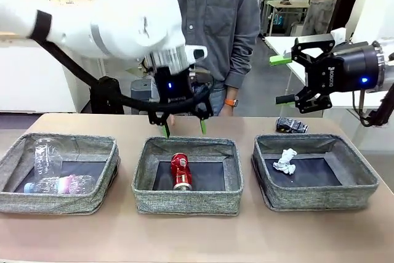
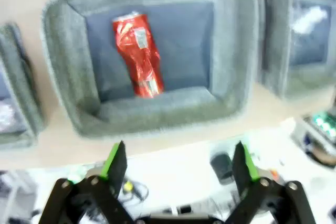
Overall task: Sort the waste into the appropriate baskets.
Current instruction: Place the picked waste into the Fabric basket indicated by the person.
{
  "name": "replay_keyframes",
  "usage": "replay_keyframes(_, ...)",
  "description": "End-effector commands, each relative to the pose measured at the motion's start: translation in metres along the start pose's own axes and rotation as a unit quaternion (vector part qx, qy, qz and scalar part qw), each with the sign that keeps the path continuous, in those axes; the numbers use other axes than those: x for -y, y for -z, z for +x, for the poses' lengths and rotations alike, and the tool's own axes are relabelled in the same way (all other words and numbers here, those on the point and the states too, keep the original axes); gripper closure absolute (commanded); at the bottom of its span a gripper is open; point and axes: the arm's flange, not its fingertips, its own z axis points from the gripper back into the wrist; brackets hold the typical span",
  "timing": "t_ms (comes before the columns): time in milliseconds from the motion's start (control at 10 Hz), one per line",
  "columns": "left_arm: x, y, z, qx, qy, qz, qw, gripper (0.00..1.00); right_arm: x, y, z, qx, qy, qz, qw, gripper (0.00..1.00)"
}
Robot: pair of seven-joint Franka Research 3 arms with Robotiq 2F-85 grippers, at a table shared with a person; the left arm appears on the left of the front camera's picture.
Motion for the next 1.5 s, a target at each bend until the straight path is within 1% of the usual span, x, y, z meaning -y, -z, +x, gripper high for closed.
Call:
replay_keyframes(0,-0.026,-0.073,-0.014,-0.009,0.079,-0.105,0.991,0.0,-0.002,0.0,0.0,0.0,0.007,0.004,1.0,0.0)
replay_keyframes(100,-0.054,-0.083,-0.018,0.009,0.087,-0.174,0.981,0.0,-0.002,0.0,0.0,0.0,0.007,0.004,1.0,0.0)
replay_keyframes(200,-0.08,-0.086,-0.029,0.03,0.097,-0.255,0.962,0.0,-0.002,0.0,0.0,0.0,0.007,0.004,1.0,0.0)
replay_keyframes(300,-0.108,-0.092,-0.049,0.065,0.094,-0.305,0.945,0.0,-0.002,0.0,0.0,0.0,0.007,0.004,1.0,0.0)
replay_keyframes(400,-0.14,-0.097,-0.073,0.08,0.066,-0.326,0.94,0.0,-0.002,0.0,0.0,0.0,0.007,0.004,1.0,0.0)
replay_keyframes(500,-0.179,-0.103,-0.106,0.115,0.052,-0.391,0.912,0.0,-0.002,0.0,0.0,0.0,0.007,0.004,1.0,0.0)
replay_keyframes(600,-0.213,-0.104,-0.136,0.149,0.045,-0.449,0.88,0.0,-0.002,0.0,0.0,0.0,0.007,0.004,1.0,0.0)
replay_keyframes(700,-0.242,-0.099,-0.162,0.192,0.042,-0.498,0.845,0.0,-0.002,0.0,0.0,0.0,0.007,0.004,1.0,0.0)
replay_keyframes(800,-0.267,-0.09,-0.181,0.214,0.033,-0.559,0.8,0.0,-0.002,0.0,0.0,0.0,0.007,0.004,1.0,0.0)
replay_keyframes(900,-0.274,-0.071,-0.174,0.132,0.006,-0.602,0.788,0.0,-0.002,0.0,0.0,0.0,0.007,0.004,1.0,0.0)
replay_keyframes(1000,-0.249,-0.099,-0.158,0.182,0.025,-0.509,0.841,0.0,-0.002,0.0,0.0,0.0,0.007,0.004,1.0,0.0)
replay_keyframes(1400,-0.249,-0.099,-0.158,0.182,0.025,-0.509,0.841,0.0,-0.002,0.0,0.0,0.0,0.007,0.004,1.0,0.0)
